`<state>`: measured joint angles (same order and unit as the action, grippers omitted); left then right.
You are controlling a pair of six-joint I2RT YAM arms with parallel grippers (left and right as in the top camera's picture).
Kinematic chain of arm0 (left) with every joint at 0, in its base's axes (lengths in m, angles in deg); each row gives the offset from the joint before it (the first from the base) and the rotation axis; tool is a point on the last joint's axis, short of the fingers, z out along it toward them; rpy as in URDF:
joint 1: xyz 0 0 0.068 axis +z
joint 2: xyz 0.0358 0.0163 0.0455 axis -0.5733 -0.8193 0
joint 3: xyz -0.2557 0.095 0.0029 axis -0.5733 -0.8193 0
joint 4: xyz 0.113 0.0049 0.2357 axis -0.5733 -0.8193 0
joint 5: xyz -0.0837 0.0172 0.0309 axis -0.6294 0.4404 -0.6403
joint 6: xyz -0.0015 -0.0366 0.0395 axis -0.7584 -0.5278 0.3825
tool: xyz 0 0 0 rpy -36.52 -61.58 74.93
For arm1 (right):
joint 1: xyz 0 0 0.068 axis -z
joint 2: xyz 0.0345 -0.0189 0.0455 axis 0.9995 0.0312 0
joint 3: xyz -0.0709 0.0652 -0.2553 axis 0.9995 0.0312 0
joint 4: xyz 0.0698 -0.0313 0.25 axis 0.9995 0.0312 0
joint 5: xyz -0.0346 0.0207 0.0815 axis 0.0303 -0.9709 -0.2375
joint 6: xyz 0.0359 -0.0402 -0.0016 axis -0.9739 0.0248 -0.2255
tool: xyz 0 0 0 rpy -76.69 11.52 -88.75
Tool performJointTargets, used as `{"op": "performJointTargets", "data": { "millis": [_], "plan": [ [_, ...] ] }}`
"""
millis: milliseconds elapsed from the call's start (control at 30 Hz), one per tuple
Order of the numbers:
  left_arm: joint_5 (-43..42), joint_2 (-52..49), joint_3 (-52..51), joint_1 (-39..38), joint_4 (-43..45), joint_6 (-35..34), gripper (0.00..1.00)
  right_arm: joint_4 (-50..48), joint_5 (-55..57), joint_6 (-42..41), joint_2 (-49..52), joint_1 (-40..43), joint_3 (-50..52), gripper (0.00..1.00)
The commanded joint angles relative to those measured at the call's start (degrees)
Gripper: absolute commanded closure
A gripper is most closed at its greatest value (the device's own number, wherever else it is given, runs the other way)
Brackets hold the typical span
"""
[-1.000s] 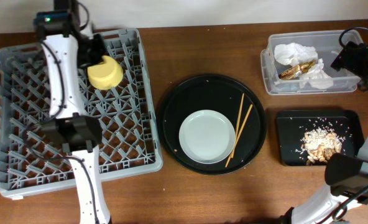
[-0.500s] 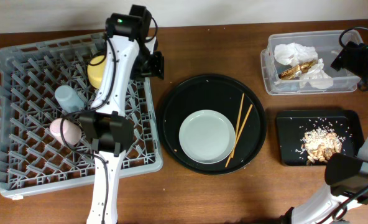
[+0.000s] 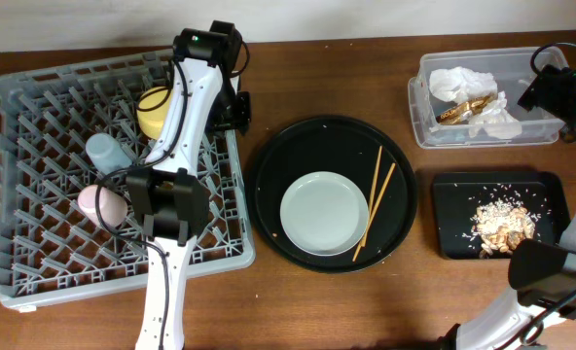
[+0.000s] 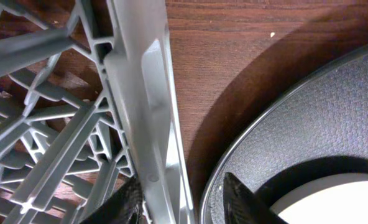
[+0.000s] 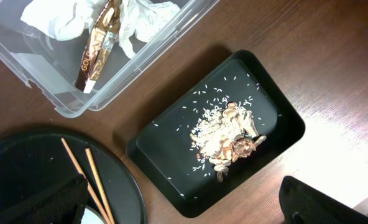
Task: Sort waste into correct bins and load items into the dishwasher rack
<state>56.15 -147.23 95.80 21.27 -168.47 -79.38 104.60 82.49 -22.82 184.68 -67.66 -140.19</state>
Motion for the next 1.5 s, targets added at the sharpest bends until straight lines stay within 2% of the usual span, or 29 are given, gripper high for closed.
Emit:
{"op": "performJointTargets", "data": {
  "millis": [0,100,167,267,400,633,1033,1100,1233,1467],
  "plan": [
    [0.79,0.55,-0.28,-0.42,-0.31,-0.68,0.65,0.15,-0.31,0.17,-0.02,0.11,-0.33,0.01],
    [0.83,0.55,-1.07,-1.11,-0.35,-0.68,0.66,0.15,-0.31,0.17,-0.02,0.11,-0.33,0.01],
    [0.81,0.55,-2.10,-1.49,-0.33,-0.68,0.72,0.15,-0.31,0.17,-0.02,0.11,-0.33,0.01],
    [0.83,0.55,-4.22,-1.99,-0.39,-0.66,0.73,0.15,-0.31,0.17,-0.02,0.11,-0.33,0.01],
    [0.83,0.55,-8.85,-2.16,-0.57,-0.66,0.81,0.15,-0.31,0.20,-0.02,0.11,-0.33,0.01],
    [0.83,0.55,-12.07,-2.16,-1.97,-0.66,0.85,0.15,-0.31,0.17,-0.02,0.11,-0.33,0.01],
    [0.22,0.55,-12.07,-2.16,-2.73,1.31,0.82,0.15,-0.31,0.20,-0.02,0.11,-0.33,0.01],
    [-0.31,0.55,-12.07,-2.16,-2.73,2.01,0.75,0.15,-0.31,0.17,-0.02,0.11,-0.33,0.01],
    [-0.92,0.55,-12.17,-2.16,-2.73,2.19,0.70,0.15,-0.31,0.17,-0.02,0.11,-0.33,0.01],
    [-1.05,0.66,-12.20,-2.16,-2.73,2.19,0.69,0.15,-0.31,0.17,-0.02,0.11,-0.33,0.01]
  ]
}}
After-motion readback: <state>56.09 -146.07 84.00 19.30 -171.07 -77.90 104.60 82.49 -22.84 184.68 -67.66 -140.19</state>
